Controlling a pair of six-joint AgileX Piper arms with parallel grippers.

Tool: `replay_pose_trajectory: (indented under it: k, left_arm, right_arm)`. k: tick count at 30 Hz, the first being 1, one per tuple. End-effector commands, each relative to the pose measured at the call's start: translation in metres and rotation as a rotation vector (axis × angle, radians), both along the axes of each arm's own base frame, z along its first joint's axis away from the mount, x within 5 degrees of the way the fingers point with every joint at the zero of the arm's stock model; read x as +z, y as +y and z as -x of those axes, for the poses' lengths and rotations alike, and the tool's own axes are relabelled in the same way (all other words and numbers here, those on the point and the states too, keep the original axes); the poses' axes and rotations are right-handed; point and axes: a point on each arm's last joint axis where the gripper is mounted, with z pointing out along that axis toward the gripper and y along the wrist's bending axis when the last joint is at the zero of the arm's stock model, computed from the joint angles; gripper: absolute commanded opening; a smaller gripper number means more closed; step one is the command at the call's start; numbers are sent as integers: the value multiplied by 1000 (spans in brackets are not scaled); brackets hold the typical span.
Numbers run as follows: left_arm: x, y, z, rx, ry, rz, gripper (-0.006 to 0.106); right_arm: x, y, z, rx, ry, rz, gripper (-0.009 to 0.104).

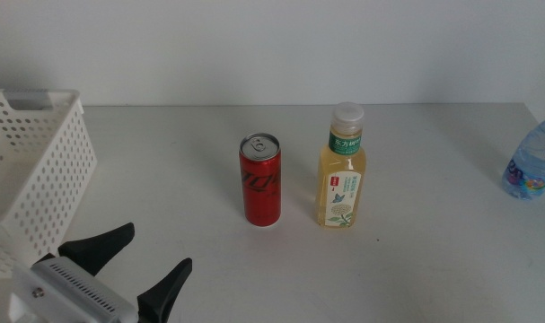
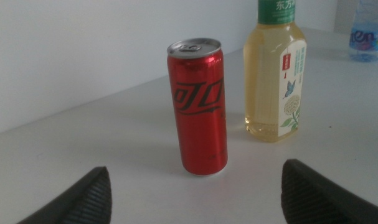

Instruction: Use arms to grab the bottles and put them into the dustbin to the left of the table.

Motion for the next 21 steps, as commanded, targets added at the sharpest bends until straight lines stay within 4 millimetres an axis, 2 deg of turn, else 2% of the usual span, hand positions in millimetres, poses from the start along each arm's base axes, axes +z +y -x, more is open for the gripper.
replay_pose_trajectory:
  k: [1, 8, 18, 21]
  left_arm:
    - [7, -3, -3, -12, -109, 81, 93]
    - [-4, -5, -8, -4, -62, 94, 93]
    - [-4, -5, -8, -1, -51, 111, 93]
    - [2, -10, -15, -11, -56, 163, 93]
  right_arm:
    - [9, -1, 0, -5, -88, 23, 68]
    - [9, -1, 0, -5, -88, 23, 68]
    - [9, -1, 0, -5, -88, 23, 68]
    - [9, -1, 0, -5, -88, 23, 68]
